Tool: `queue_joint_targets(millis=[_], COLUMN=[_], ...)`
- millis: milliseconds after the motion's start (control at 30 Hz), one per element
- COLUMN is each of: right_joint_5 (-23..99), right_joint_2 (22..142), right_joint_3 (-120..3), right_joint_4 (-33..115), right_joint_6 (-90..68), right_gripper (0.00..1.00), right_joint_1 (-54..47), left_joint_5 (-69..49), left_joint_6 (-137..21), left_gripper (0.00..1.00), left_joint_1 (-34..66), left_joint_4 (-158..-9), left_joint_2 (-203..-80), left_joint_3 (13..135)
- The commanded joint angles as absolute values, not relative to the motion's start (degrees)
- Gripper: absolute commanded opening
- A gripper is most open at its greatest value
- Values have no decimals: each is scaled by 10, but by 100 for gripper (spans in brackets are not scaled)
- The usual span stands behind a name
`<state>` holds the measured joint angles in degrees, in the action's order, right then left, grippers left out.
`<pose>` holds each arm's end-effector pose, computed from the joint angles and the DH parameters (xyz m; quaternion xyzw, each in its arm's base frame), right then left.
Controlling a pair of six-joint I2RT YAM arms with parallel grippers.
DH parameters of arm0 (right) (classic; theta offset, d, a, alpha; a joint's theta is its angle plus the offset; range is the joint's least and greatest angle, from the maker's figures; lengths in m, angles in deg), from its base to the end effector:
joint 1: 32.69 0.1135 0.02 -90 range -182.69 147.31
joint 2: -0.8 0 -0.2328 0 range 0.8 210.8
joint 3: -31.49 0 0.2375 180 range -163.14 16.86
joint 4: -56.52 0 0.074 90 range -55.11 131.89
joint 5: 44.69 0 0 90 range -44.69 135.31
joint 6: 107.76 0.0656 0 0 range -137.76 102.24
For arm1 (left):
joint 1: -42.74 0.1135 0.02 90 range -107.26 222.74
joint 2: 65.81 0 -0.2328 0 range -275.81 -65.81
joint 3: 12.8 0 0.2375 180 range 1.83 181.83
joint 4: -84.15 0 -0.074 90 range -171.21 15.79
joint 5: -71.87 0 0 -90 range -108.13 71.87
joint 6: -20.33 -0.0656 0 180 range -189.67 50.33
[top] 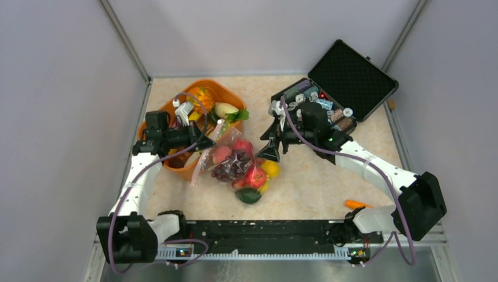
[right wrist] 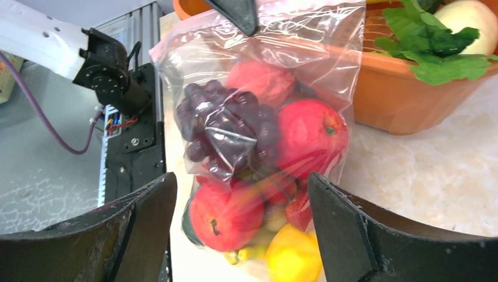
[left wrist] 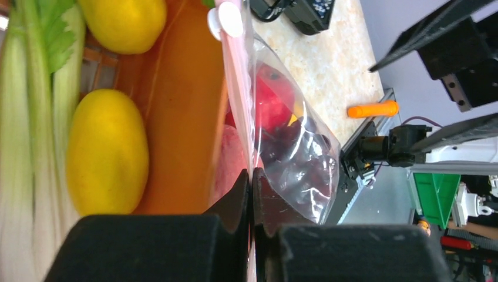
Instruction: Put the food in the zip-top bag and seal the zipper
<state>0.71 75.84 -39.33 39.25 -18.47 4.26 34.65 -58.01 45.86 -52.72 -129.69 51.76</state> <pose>0.2193 0.2226 0.2767 -0.4490 0.6549 0.4600 0.3974 0.2414 -0.0392 0.2486 0.0723 0.8360 -0.4325 0.3298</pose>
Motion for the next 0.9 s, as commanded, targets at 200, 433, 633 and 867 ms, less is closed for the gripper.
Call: queue_joint_targets(millis=[200, 433, 633, 867], right_joint_5=[96, 38, 26, -127], right_joint_2=[707, 637, 594, 665], right_joint_3=[-353, -316, -339, -414], right_joint_4=[522, 529, 450, 350], right_joint_6=[-144, -253, -312, -274], right_gripper=[80, 80, 82, 76], right_joint_1=[40, 40, 35, 8], left_joint_5=[314, 271, 231, 194], left_joint_6=[-581, -669, -724, -762], left_gripper=[0, 0, 0, 0], left_joint_1=[333, 209, 148, 96], left_joint_4=[-534, -453, -399, -384], left_joint_2=[-1232, -1244, -1267, -1274], left_joint_3=[621, 701, 747, 770])
